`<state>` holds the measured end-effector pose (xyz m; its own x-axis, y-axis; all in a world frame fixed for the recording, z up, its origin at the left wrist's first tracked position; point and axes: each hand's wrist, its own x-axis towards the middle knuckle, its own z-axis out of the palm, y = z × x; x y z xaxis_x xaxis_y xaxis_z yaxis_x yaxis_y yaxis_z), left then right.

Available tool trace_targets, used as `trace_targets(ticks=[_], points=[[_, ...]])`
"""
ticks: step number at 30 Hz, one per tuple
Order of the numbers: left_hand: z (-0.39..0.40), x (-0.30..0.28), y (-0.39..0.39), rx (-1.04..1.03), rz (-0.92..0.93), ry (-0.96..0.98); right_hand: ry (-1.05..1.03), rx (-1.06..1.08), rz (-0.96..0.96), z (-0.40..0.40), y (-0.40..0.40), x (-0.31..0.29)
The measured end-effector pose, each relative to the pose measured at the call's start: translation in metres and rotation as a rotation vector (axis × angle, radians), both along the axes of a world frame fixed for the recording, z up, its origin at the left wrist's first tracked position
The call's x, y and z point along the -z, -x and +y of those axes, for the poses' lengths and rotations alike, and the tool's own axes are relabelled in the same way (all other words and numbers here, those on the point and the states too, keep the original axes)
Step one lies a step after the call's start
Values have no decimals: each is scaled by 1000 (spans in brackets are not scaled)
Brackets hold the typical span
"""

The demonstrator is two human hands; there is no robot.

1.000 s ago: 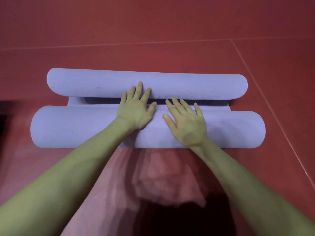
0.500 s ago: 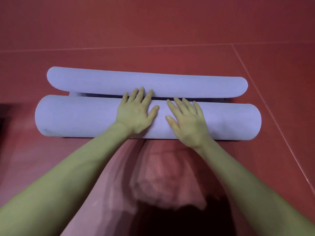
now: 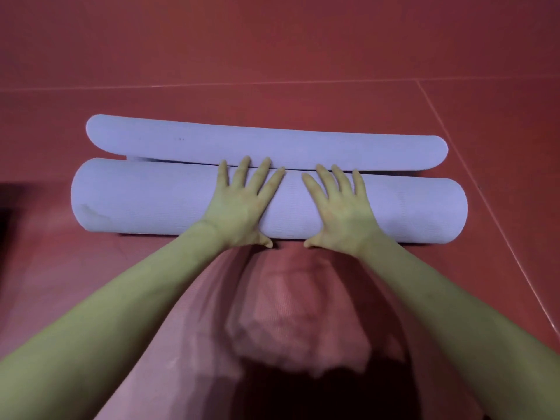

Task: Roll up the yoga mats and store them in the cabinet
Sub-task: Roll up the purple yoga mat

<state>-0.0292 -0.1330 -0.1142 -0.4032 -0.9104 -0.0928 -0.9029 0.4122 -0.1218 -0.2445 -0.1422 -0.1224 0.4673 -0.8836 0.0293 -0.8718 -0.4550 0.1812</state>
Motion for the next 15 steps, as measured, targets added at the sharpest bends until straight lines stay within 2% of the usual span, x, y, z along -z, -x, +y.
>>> trace_targets(ticks=[8,15], points=[[-3,0,-1,78,101,83,52,-49,-107,0,0,-4],[33,-5,-3,136,159,95,62,-65,-149,41,6,-10]])
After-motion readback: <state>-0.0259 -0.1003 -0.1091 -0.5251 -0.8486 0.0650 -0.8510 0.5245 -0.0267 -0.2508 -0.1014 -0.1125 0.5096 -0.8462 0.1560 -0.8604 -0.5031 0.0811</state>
